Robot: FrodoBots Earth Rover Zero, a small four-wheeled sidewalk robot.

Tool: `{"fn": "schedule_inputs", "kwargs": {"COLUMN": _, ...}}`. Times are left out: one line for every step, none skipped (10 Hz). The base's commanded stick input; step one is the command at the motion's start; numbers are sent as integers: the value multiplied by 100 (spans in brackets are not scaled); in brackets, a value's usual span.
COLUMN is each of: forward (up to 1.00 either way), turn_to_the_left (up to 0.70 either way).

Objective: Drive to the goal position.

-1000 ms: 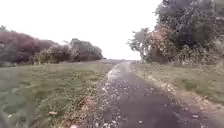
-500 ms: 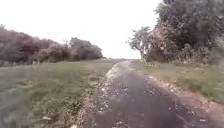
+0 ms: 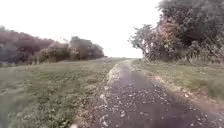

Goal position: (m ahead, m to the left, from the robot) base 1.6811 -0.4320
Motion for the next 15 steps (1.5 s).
{"fn": "schedule_inputs", "kwargs": {"forward": 85, "turn_to_the_left": -22}}
{"fn": "schedule_inputs", "kwargs": {"forward": 85, "turn_to_the_left": -14}}
{"fn": "schedule_inputs", "kwargs": {"forward": 85, "turn_to_the_left": 0}}
{"fn": "schedule_inputs", "kwargs": {"forward": 85, "turn_to_the_left": 0}}
{"fn": "schedule_inputs", "kwargs": {"forward": 85, "turn_to_the_left": 0}}
{"fn": "schedule_inputs", "kwargs": {"forward": 85, "turn_to_the_left": 0}}
{"fn": "schedule_inputs", "kwargs": {"forward": 85, "turn_to_the_left": 0}}
{"fn": "schedule_inputs", "kwargs": {"forward": 85, "turn_to_the_left": 0}}
{"fn": "schedule_inputs", "kwargs": {"forward": 85, "turn_to_the_left": 0}}
{"fn": "schedule_inputs", "kwargs": {"forward": 85, "turn_to_the_left": 0}}
{"fn": "schedule_inputs", "kwargs": {"forward": 85, "turn_to_the_left": 0}}
{"fn": "schedule_inputs", "kwargs": {"forward": 85, "turn_to_the_left": 0}}
{"fn": "schedule_inputs", "kwargs": {"forward": 85, "turn_to_the_left": 0}}
{"fn": "schedule_inputs", "kwargs": {"forward": 85, "turn_to_the_left": -7}}
{"fn": "schedule_inputs", "kwargs": {"forward": 85, "turn_to_the_left": -17}}
